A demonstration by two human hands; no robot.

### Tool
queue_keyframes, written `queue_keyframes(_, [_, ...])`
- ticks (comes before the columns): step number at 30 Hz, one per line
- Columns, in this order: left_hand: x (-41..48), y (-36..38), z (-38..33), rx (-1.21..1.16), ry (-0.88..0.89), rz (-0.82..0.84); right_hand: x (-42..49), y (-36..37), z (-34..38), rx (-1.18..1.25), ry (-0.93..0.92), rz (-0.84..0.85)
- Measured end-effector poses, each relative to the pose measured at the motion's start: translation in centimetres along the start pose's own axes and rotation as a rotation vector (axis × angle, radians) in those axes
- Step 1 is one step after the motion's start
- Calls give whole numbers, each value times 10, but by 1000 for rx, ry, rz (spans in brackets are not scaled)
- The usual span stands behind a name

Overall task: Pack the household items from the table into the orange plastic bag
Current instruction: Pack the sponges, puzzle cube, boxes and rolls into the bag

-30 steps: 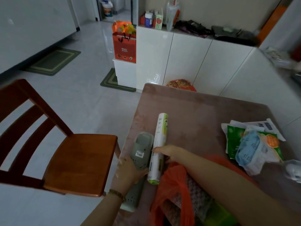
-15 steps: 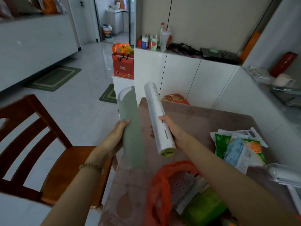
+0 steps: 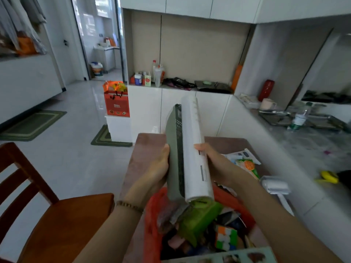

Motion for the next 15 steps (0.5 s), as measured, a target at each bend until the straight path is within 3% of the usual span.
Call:
queue_keyframes(4, [-15,46,2,55,-32,225,-56,-24,-3,-232,-34,-44])
queue_keyframes(10, [-39,107,23,15,-123,276,-104,-53,-20,-645,-94,-12])
queue_keyframes(15, [-69,139,44,23,-189,297,-145,-95,-40,-552,-56,-19])
Point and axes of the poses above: each hand's wrist, its own x-axis towards the middle knuckle, its own y-axis out of the palm, z = x × y, the point moved 2 cm from there along x, towards the middle knuckle, and after that the axes turned 7 degrees about x, right-handed, at the moved point
